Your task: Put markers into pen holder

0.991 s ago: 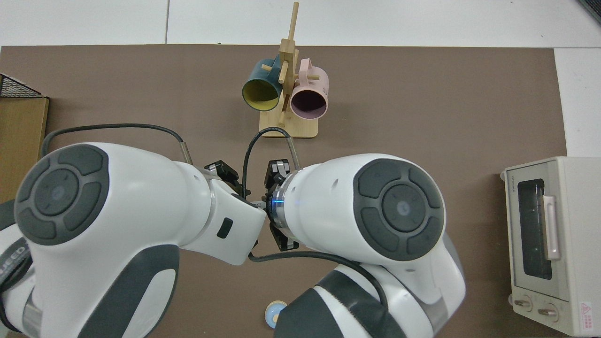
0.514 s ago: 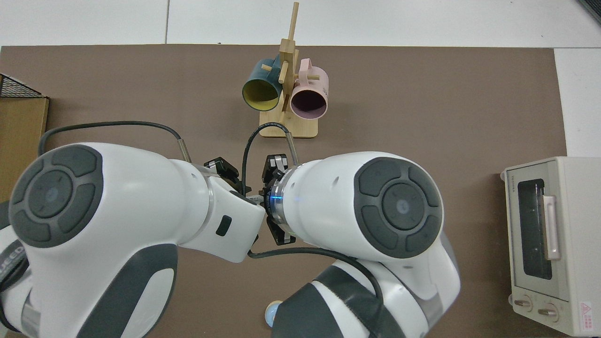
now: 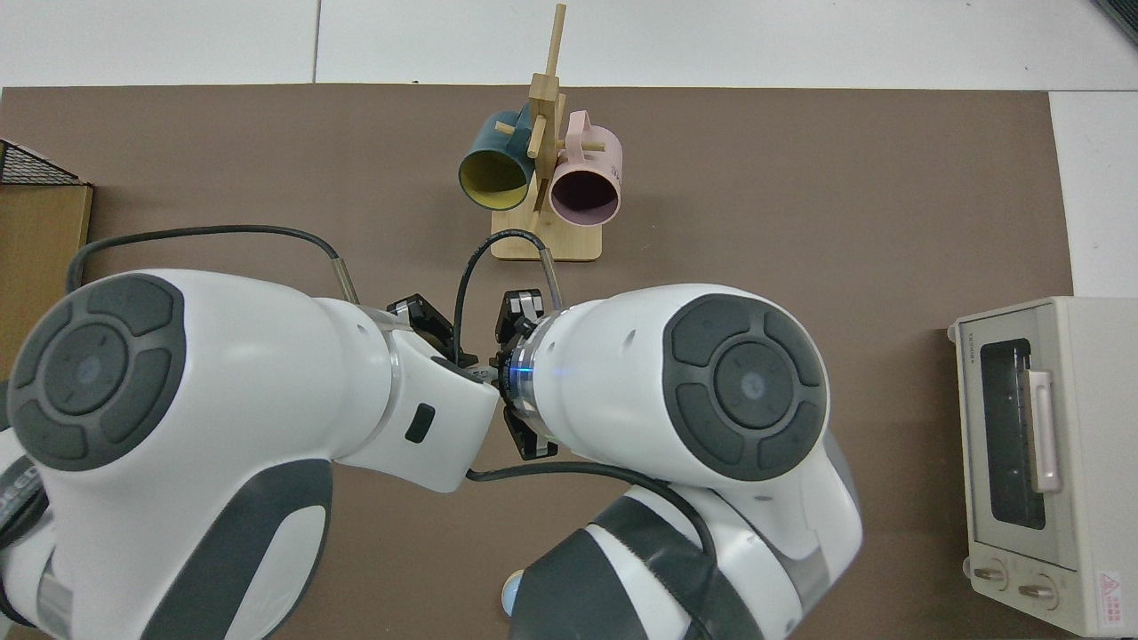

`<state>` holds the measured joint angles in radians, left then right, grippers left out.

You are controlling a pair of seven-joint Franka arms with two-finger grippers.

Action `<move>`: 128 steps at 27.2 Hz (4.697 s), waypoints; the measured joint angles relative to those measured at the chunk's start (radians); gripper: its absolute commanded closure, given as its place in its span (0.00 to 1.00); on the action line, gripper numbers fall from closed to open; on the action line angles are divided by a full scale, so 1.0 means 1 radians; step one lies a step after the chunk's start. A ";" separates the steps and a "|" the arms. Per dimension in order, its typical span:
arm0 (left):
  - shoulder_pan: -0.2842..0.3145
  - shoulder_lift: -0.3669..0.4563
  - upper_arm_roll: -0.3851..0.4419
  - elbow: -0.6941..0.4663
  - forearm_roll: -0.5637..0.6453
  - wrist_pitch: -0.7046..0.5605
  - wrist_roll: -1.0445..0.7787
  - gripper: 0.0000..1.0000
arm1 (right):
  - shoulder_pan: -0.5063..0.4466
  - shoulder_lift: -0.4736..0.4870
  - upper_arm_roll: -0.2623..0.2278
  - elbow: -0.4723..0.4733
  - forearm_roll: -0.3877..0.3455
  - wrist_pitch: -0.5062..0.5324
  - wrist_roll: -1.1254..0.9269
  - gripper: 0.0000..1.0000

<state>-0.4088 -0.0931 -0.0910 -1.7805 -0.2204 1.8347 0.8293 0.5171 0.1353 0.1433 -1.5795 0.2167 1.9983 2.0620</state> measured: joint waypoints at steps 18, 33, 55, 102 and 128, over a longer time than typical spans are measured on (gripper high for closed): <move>0.000 0.002 0.009 -0.001 0.001 0.007 0.039 1.00 | 0.001 0.003 0.003 0.000 -0.003 0.003 -0.005 0.65; 0.012 0.000 0.028 0.001 0.003 0.009 0.015 1.00 | -0.096 -0.033 -0.022 0.004 -0.009 -0.140 -0.262 0.00; 0.035 -0.016 0.036 0.016 0.201 -0.146 -0.202 1.00 | -0.376 -0.152 -0.035 0.007 -0.127 -0.440 -1.383 0.00; 0.563 0.154 0.084 0.326 0.750 -0.181 0.647 1.00 | -0.464 -0.170 -0.034 0.015 -0.224 -0.458 -1.839 0.01; 0.720 0.285 0.081 0.380 0.863 -0.020 0.937 1.00 | -0.463 -0.167 -0.029 0.021 -0.222 -0.467 -1.737 0.00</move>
<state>0.3113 0.1918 -0.0105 -1.4005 0.6427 1.8150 1.7659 0.0537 -0.0318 0.1140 -1.5585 -0.0055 1.5313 0.3247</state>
